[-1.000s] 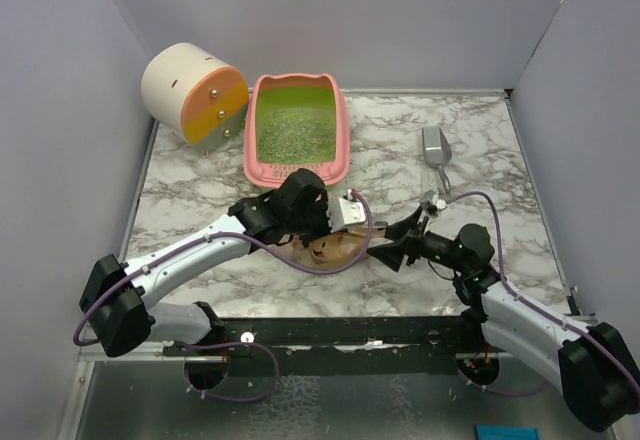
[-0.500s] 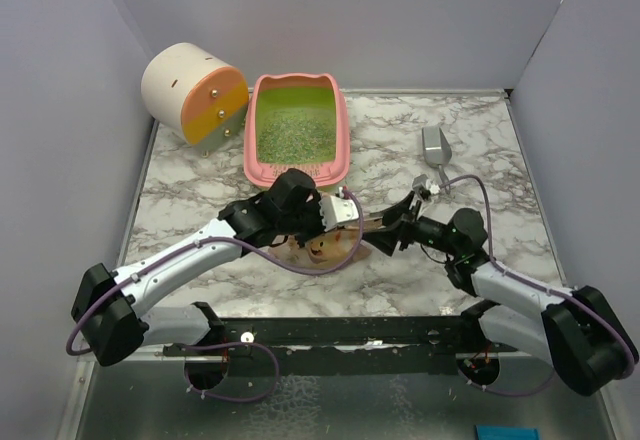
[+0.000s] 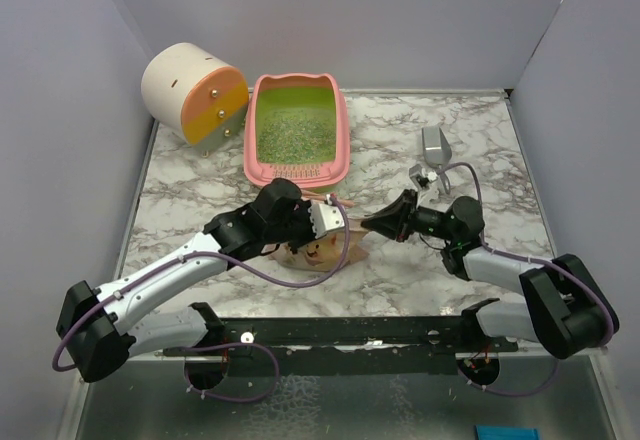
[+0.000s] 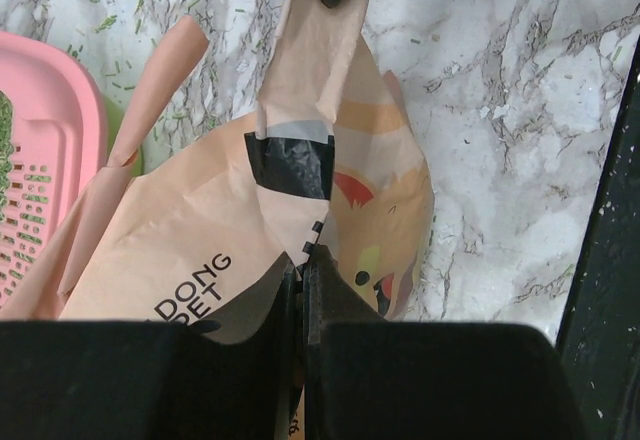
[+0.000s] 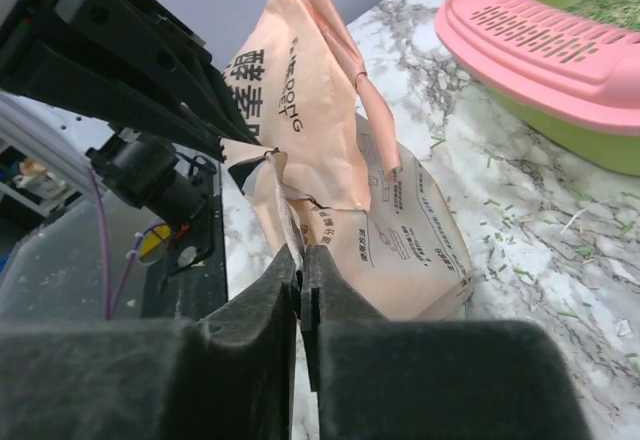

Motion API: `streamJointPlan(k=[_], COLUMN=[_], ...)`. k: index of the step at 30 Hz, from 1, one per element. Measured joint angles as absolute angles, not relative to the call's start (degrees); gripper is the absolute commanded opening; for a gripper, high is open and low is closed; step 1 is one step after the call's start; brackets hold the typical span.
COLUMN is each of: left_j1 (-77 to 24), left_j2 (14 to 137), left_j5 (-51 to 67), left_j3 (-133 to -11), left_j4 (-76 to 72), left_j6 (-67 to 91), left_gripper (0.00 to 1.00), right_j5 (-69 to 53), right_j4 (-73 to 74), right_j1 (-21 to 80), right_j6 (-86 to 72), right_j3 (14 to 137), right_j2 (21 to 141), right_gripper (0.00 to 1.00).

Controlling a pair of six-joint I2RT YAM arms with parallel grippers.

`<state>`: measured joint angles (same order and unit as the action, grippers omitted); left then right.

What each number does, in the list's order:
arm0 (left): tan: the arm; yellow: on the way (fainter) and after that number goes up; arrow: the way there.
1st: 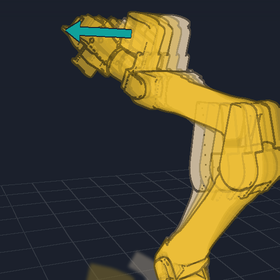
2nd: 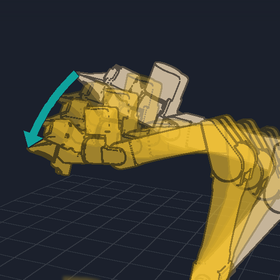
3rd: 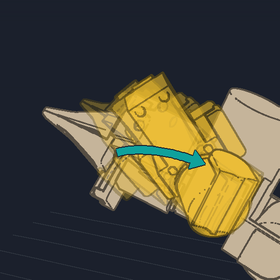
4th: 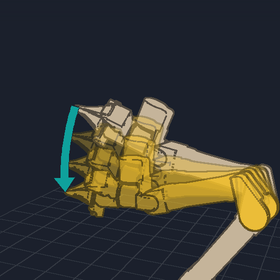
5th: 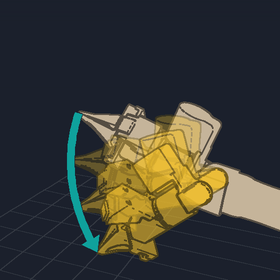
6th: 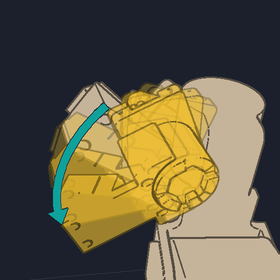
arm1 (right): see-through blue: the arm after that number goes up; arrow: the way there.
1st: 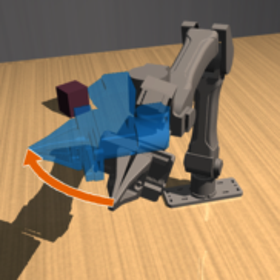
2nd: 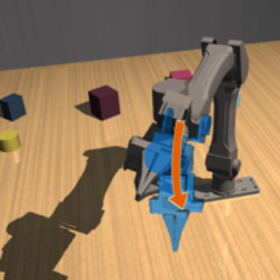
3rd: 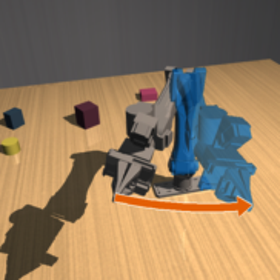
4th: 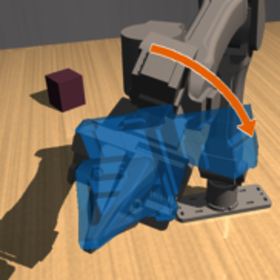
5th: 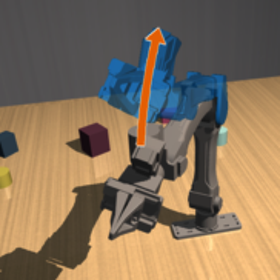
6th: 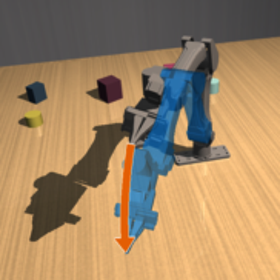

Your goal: Fill the litter box with clean litter

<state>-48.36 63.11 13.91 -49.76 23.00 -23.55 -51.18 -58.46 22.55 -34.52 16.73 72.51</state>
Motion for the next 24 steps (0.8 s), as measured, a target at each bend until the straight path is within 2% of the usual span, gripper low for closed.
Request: streamJointPlan(k=[6, 13, 22, 24], left_j1=[-48.34, -48.45, -48.88, -48.88], left_j2=[61.04, 60.2, 57.54, 56.88], left_j5=[13.8, 11.51, 9.78, 9.61], left_j3=[-47.68, -47.09, -46.22, -46.15], left_j4=[21.15, 19.35, 17.54, 17.58], left_j6=[-23.2, -24.1, -27.79, -28.21], left_gripper=[0.0, 0.0, 0.0, 0.04], right_j5=[-57.67, -61.76, -65.49, -66.17], right_j4=[-59.79, -42.74, -42.65, -45.06], right_j1=[21.21, 17.98, 13.34, 13.15], right_j6=[-40.45, -48.51, -65.93, -68.84], right_j3=[18.85, 26.11, 18.9, 18.13], right_j2=[74.28, 75.57, 80.38, 82.46], right_gripper=[0.01, 0.01, 0.01, 0.01])
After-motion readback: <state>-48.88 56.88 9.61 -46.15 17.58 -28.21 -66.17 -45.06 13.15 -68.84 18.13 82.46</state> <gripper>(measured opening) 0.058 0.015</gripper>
